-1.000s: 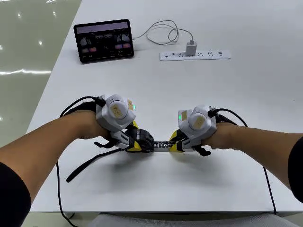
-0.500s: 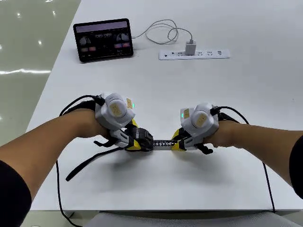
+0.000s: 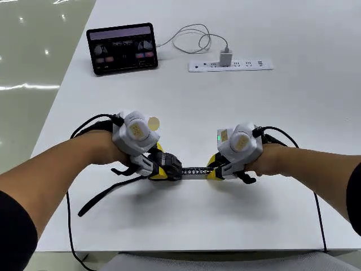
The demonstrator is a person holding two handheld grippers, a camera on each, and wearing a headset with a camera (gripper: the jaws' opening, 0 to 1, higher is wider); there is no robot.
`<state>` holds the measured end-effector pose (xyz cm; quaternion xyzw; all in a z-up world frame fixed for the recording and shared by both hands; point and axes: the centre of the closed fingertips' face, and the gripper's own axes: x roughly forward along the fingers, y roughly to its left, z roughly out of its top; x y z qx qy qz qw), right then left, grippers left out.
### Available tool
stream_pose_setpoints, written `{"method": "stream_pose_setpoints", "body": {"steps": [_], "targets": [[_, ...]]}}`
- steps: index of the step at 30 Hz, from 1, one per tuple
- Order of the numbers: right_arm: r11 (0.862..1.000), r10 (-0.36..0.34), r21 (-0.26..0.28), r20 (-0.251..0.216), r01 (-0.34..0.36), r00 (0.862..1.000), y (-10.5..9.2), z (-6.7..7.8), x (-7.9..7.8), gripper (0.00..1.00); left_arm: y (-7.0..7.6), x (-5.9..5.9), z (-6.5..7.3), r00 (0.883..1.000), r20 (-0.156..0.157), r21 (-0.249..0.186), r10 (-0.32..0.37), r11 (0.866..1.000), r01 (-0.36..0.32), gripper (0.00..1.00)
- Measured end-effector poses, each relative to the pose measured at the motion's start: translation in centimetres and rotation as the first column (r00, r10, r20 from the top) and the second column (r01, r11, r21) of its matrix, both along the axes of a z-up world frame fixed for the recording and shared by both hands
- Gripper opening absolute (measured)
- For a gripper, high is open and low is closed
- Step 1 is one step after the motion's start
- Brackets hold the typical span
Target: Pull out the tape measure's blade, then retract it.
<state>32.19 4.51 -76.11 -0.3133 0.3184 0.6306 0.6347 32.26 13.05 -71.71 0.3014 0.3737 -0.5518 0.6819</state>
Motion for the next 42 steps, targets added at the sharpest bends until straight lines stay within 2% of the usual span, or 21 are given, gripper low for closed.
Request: {"method": "stream_pose_setpoints", "body": {"steps": [42], "targets": [[0.999, -0.033, -0.002, -0.005, 0.033, 0.999, -2.5, 0.1, -0.2, 0.1, -0.1, 0.0, 0.0, 1.0, -0.004, -0.014, 0.005, 1.0, -0.005, 0.31]]}}
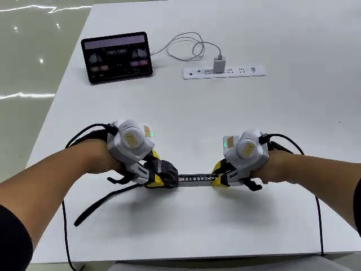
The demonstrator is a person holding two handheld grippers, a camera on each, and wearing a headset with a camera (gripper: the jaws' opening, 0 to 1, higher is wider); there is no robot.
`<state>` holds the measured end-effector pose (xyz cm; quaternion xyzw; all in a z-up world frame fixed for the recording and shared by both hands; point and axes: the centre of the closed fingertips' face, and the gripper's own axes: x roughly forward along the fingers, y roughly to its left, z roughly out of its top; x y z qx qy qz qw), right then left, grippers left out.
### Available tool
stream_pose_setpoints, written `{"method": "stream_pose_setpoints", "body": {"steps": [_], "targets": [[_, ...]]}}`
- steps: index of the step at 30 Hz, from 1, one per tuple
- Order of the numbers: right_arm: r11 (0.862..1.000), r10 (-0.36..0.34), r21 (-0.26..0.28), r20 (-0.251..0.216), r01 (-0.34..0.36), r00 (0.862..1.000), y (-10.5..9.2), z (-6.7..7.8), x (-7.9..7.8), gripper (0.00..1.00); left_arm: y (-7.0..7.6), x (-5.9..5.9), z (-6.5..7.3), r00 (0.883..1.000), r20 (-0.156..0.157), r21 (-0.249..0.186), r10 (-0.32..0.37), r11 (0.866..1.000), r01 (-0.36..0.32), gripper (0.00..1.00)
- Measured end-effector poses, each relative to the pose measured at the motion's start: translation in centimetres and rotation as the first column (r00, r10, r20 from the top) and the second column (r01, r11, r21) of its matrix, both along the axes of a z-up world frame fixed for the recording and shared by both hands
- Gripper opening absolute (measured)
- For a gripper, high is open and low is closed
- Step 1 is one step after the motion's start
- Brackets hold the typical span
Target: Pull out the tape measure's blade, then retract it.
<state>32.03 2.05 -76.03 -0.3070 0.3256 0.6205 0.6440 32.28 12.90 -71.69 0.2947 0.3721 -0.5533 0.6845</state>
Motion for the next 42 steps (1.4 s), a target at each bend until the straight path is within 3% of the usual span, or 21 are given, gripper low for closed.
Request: {"method": "stream_pose_setpoints", "body": {"steps": [42], "targets": [[1.0, -0.008, -0.002, 0.002, 0.008, 1.0, -2.2, 0.0, 0.2, 0.1, 0.0, -0.3, 0.1, 1.0, 0.004, -0.01, 0.018, 1.0, -0.018, 0.31]]}}
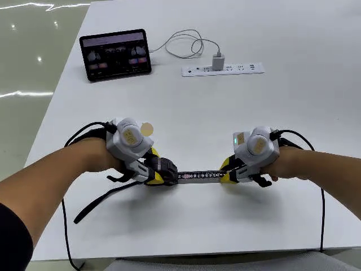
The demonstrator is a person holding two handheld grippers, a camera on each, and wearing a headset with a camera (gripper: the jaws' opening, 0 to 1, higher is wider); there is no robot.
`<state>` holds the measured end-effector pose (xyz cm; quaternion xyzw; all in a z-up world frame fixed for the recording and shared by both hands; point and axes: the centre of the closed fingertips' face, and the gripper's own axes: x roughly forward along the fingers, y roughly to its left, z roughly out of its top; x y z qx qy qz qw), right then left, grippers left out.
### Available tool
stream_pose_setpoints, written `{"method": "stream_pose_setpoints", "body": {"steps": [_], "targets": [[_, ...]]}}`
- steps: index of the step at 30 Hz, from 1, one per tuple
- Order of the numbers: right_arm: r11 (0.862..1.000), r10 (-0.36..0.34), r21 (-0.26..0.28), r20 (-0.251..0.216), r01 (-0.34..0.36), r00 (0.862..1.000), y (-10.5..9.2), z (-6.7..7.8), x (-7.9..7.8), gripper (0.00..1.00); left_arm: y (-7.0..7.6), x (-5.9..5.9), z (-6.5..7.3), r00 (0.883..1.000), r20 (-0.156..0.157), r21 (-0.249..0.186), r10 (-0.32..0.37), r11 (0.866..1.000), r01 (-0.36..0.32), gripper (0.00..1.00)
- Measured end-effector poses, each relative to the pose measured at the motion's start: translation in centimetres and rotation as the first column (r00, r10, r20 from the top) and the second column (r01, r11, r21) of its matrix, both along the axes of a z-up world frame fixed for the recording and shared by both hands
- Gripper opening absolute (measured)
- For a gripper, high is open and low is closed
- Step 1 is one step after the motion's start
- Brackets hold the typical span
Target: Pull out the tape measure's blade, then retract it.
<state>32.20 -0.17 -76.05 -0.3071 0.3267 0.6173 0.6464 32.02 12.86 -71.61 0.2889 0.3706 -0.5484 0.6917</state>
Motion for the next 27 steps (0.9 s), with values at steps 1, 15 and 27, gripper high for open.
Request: {"method": "stream_pose_setpoints", "body": {"steps": [1, 15, 27], "targets": [[1.0, -0.001, 0.0, 0.0, 0.001, 1.0, -0.1, 0.0, 0.0, 0.1, 0.0, 0.0, 0.0, 1.0, 0.0, 0.0, 0.001, 1.0, -0.001, 0.32], [1.0, -0.011, 0.001, 0.0, 0.011, 1.0, -0.9, 0.0, 0.0, 0.1, -0.1, -0.1, 0.0, 1.0, -0.001, 0.0, 0.004, 1.0, -0.004, 0.31], [1.0, -0.012, -0.006, 0.001, 0.012, 1.0, -1.7, 0.0, -0.1, 0.1, 0.0, 0.0, -0.1, 1.0, -0.003, -0.001, 0.006, 1.0, -0.006, 0.31]]}}
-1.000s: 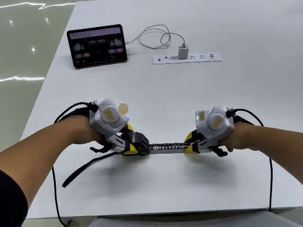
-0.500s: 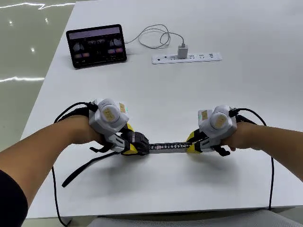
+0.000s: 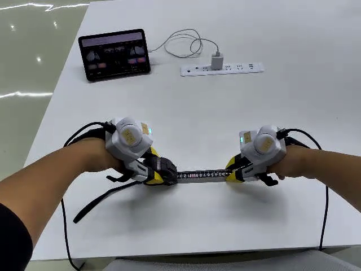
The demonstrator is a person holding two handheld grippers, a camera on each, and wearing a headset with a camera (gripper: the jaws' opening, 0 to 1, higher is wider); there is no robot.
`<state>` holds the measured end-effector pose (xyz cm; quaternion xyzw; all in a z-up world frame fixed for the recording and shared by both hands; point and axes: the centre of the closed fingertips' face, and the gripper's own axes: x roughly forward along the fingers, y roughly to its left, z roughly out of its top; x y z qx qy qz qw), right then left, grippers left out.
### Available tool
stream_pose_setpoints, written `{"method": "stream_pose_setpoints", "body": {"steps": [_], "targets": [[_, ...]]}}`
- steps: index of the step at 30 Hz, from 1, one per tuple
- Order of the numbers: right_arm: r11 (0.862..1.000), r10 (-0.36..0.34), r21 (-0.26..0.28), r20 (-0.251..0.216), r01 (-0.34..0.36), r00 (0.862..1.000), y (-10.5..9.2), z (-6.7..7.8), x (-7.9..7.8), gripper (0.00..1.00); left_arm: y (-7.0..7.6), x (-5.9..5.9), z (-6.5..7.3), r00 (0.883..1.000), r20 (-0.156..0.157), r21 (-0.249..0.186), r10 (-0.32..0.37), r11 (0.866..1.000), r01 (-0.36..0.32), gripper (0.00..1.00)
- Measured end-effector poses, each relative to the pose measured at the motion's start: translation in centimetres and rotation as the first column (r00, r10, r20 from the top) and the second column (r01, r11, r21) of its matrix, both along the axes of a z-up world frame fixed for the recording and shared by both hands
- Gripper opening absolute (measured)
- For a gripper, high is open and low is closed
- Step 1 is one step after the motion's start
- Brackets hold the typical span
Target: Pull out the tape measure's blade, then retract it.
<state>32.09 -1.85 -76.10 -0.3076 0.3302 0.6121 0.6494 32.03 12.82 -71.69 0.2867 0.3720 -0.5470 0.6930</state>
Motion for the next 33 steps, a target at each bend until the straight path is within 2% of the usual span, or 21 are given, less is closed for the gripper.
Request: {"method": "stream_pose_setpoints", "body": {"steps": [33], "targets": [[0.999, -0.048, 0.003, -0.008, 0.048, 0.999, -2.9, 0.2, 0.4, 0.1, 0.0, 0.2, -0.1, 1.0, 0.0, 0.004, 0.002, 1.0, -0.002, 0.31]]}}
